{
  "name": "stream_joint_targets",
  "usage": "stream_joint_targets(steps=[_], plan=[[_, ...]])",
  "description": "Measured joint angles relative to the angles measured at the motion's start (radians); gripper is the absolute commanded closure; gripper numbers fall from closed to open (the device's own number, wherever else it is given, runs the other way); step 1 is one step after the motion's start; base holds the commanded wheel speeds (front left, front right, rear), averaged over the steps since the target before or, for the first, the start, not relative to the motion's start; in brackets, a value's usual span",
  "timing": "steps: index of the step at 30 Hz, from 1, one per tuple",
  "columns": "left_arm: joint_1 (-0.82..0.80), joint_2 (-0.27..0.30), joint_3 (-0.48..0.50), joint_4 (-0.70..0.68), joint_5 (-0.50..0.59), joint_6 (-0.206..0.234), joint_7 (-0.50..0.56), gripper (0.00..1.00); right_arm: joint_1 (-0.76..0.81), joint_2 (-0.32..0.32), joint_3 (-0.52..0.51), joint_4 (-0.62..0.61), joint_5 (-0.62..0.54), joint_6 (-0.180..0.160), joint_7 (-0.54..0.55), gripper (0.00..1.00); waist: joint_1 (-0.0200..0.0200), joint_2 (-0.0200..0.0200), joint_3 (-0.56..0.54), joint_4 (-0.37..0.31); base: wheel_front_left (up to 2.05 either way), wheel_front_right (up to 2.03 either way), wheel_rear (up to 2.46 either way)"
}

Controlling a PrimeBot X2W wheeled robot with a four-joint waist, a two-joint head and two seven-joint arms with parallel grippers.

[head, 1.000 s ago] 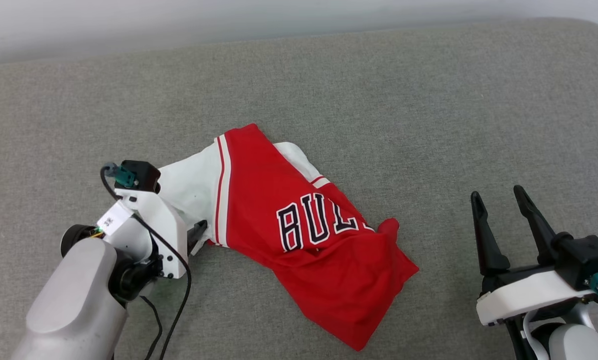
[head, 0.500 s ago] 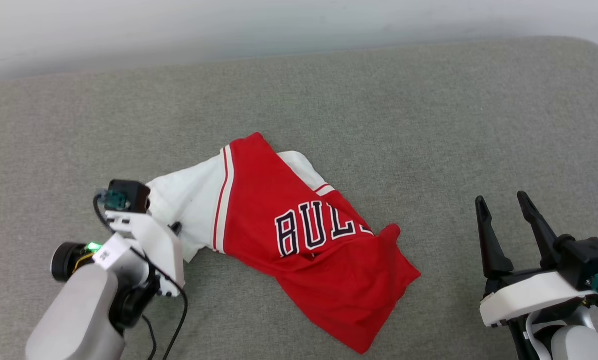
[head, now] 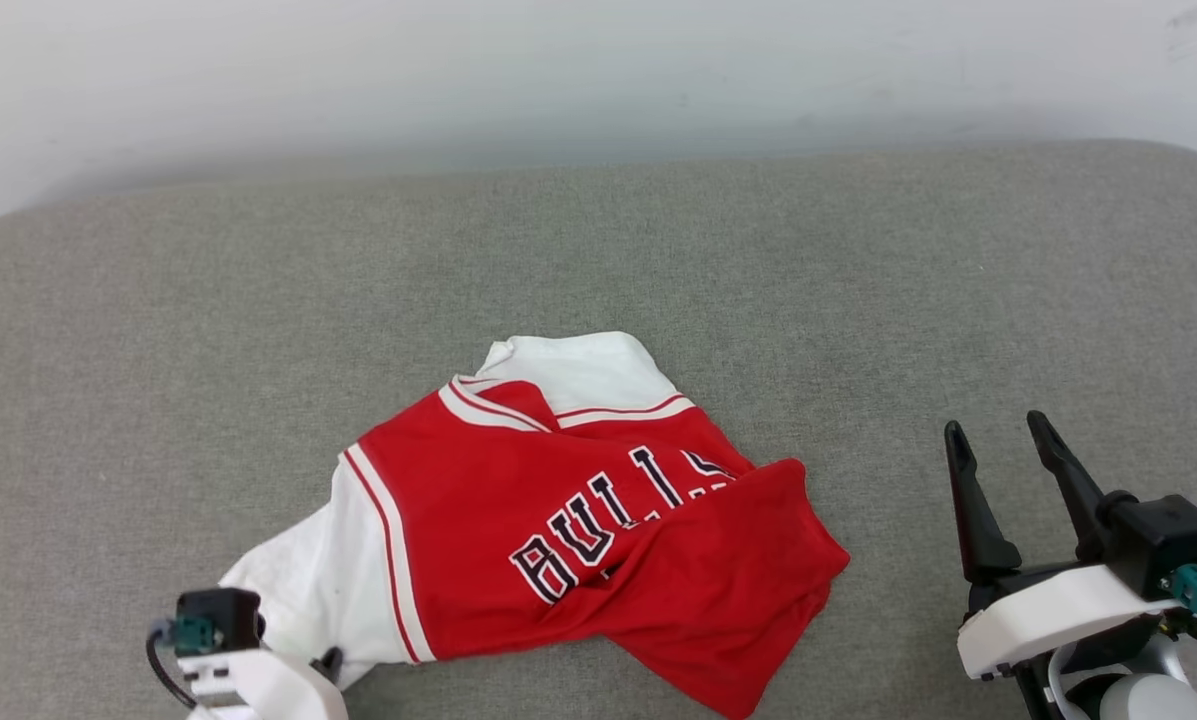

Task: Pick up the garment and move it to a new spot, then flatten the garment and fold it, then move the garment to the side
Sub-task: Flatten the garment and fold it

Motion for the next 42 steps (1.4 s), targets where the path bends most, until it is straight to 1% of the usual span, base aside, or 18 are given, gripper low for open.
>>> stream_joint_targets(steps=[2, 3, 5, 6, 9, 13, 16, 23, 28, 31, 35, 37, 39, 42], plan=[[0.028, -0.02, -0.004, -0.004, -0.012, 0.002, -0.012, 1.0, 0.003, 0.0, 0.003, -0.002, -0.001, 0.0, 0.008, 0.0, 0.0001, 0.0, -0.009, -0.001, 0.0, 0.0, 0.0], [0.036, -0.025, -0.007, -0.002, -0.014, 0.002, -0.017, 0.9, 0.004, 0.0, 0.004, -0.003, -0.002, 0.0, 0.009, 0.0, 0.0, 0.0, -0.013, -0.002, 0.0, 0.0, 0.0], [0.045, -0.034, -0.011, 0.0, -0.019, 0.001, -0.028, 0.49, 0.005, 0.0, 0.004, -0.006, -0.003, 0.0, 0.013, 0.0, 0.0001, -0.0001, -0.023, -0.004, 0.0, 0.0, 0.0], [0.049, -0.039, -0.014, 0.0, -0.016, 0.001, -0.039, 0.0, 0.008, 0.0, 0.003, -0.009, -0.004, 0.0, 0.017, 0.0, 0.0, 0.0, -0.028, -0.004, 0.0, 0.0, 0.0], [0.048, -0.042, -0.027, 0.001, 0.002, -0.014, -0.071, 0.0, 0.018, 0.0, -0.002, -0.015, -0.007, 0.0, 0.023, 0.0, 0.0, 0.0, -0.042, -0.004, 0.0, 0.0, 0.0], [0.02, -0.042, -0.023, 0.006, 0.044, -0.025, -0.17, 0.0, 0.024, 0.0, -0.006, -0.021, -0.006, 0.0, 0.031, 0.0, 0.0, 0.0, -0.056, -0.003, 0.0, 0.0, 0.0], [0.003, -0.05, -0.013, 0.001, 0.072, -0.027, -0.258, 0.0, 0.029, 0.0, -0.005, -0.022, -0.005, 0.0, 0.033, 0.0, 0.0, 0.0, -0.062, -0.003, 0.0, 0.0, 0.0], [-0.052, -0.076, 0.0, -0.023, 0.142, -0.052, -0.493, 0.0, 0.031, 0.0, -0.009, -0.021, -0.004, 0.0, 0.039, 0.0, 0.0, 0.0, -0.063, 0.001, 0.0, 0.0, 0.0], [-0.094, -0.095, -0.008, -0.036, 0.187, -0.06, -0.598, 0.0, 0.023, 0.0, -0.024, -0.003, 0.025, 0.0, 0.066, 0.0, 0.0, 0.0, -0.054, 0.015, 0.0, 0.0, 0.0], [-0.115, -0.112, -0.013, -0.043, 0.201, -0.061, -0.625, 0.0, -0.002, 0.0, -0.032, 0.035, 0.083, 0.0, 0.105, 0.0, 0.0, 0.0, -0.046, 0.029, 0.0, 0.0, 0.0], [-0.137, -0.13, -0.015, -0.055, 0.216, -0.06, -0.641, 0.0, -0.083, 0.0, -0.02, 0.113, 0.095, 0.0, 0.19, 0.0, 0.0, 0.0, -0.026, 0.05, 0.0, 0.0, 0.0], [-0.151, -0.139, -0.015, -0.06, 0.219, -0.06, -0.647, 0.0, -0.141, 0.0, -0.006, 0.164, 0.093, 0.0, 0.251, 0.0, 0.0, 0.0, -0.011, 0.061, 0.0, 0.0, 0.0], [-0.165, -0.145, -0.017, -0.066, 0.227, -0.062, -0.65, 0.0, -0.206, -0.007, 0.023, 0.216, 0.093, 0.0, 0.317, 0.0, 0.0001, 0.0, 0.007, 0.074, 0.0, 0.0, 0.0], [-0.188, -0.153, -0.015, -0.067, 0.229, -0.07, -0.654, 0.0, -0.308, -0.033, 0.092, 0.285, 0.117, 0.0, 0.418, 0.0, 0.0001, 0.0, 0.038, 0.096, 0.0, 0.0, 0.0]])
